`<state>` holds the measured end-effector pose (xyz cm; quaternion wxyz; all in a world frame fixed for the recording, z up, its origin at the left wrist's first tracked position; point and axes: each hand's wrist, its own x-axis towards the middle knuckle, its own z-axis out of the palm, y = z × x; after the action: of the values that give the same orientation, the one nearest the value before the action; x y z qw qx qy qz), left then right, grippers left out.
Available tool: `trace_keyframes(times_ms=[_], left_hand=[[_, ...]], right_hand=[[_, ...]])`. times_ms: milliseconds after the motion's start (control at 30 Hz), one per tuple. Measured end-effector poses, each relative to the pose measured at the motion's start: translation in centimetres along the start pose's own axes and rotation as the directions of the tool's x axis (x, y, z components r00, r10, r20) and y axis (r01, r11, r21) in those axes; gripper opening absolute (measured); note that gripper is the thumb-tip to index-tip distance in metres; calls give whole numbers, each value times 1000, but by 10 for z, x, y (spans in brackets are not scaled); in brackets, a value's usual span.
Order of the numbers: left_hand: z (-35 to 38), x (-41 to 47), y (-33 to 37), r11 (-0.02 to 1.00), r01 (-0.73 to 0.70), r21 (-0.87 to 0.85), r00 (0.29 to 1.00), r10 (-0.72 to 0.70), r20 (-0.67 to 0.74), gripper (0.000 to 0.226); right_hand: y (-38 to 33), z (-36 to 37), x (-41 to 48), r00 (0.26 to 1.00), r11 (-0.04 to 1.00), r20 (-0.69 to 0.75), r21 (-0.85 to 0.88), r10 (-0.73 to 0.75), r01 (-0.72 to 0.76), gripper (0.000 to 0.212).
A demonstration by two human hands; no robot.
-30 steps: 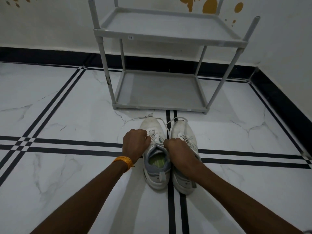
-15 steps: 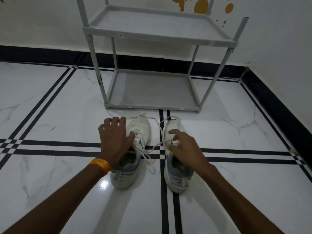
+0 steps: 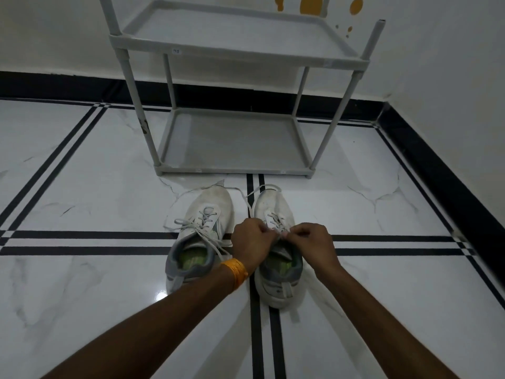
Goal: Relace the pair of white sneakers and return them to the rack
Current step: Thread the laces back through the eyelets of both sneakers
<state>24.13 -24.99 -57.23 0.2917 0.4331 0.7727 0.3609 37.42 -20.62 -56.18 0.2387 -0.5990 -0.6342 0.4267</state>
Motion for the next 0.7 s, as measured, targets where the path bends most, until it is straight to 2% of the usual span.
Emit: trace_keyframes(times_ms=[133,233,333,433,533,600,700], left_hand=[[9,0,0,936,156,-317,988,-140,71,8],[8,-1,0,877,151,-455,988,-123,91,8],[6,-3,-2,780,192,-596,980,-185,73,11],[8,-4,-3,734,231,-638,962,-272,36,18],[6,-2,1,689,266,-675,940,-341,22,18],[4,-3,1,650,296,-700,927,-371,47,16],[-1,-6,0,617,311,-723,919,-389,64,15]], right_hand=[[0,1,1,998,979,-4,191,70,-68,16],[-1,-3,-2,981,884,53,427,185,-190,23],[-7,-2,-2,954,772,90,568,286,-285,23],[-16,6,-2,930,645,145,684,339,-342,24],[-19,11,-5,924,526,204,773,323,-355,25],[-16,10,-6,930,489,210,804,300,-339,24],[-17,9,-5,940,497,205,806,274,-320,23]])
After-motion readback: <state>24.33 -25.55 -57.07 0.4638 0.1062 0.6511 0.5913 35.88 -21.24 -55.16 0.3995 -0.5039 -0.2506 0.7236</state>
